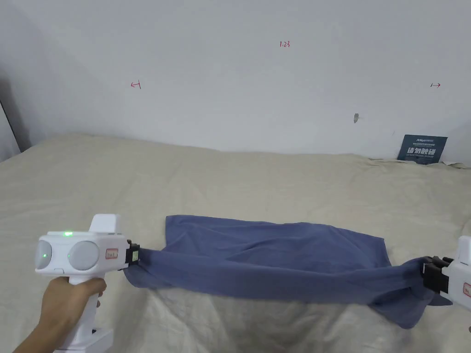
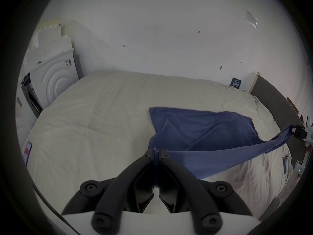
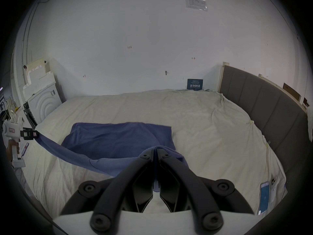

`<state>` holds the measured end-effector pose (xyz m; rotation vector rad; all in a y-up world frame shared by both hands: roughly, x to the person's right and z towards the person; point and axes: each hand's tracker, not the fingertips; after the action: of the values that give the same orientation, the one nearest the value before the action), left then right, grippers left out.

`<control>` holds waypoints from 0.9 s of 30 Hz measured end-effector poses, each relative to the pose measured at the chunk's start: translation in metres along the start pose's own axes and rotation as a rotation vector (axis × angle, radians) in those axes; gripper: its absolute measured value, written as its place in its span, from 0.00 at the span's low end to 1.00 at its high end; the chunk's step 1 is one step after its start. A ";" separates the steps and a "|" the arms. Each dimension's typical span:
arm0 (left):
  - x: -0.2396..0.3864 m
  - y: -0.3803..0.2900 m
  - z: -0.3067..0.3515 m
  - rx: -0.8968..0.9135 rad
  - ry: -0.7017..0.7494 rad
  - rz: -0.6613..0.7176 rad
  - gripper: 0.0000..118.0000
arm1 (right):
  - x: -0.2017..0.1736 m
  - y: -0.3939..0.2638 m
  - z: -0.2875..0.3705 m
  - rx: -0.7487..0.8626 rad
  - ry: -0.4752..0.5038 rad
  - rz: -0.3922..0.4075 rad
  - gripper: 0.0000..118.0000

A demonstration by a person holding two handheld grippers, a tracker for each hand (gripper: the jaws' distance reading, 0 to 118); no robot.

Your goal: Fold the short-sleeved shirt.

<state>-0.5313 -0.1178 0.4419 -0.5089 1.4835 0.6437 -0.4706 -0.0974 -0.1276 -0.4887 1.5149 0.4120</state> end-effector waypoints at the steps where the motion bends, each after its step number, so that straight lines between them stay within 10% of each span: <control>1: -0.001 -0.007 0.001 -0.004 0.000 -0.002 0.01 | -0.001 -0.006 0.004 -0.005 0.002 -0.005 0.01; 27: -0.024 -0.162 0.040 -0.165 0.020 -0.006 0.01 | 0.000 -0.166 0.091 -0.194 0.028 -0.074 0.01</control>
<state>-0.3925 -0.2126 0.4553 -0.6486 1.4543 0.7625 -0.3045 -0.1870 -0.1202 -0.7032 1.4858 0.4982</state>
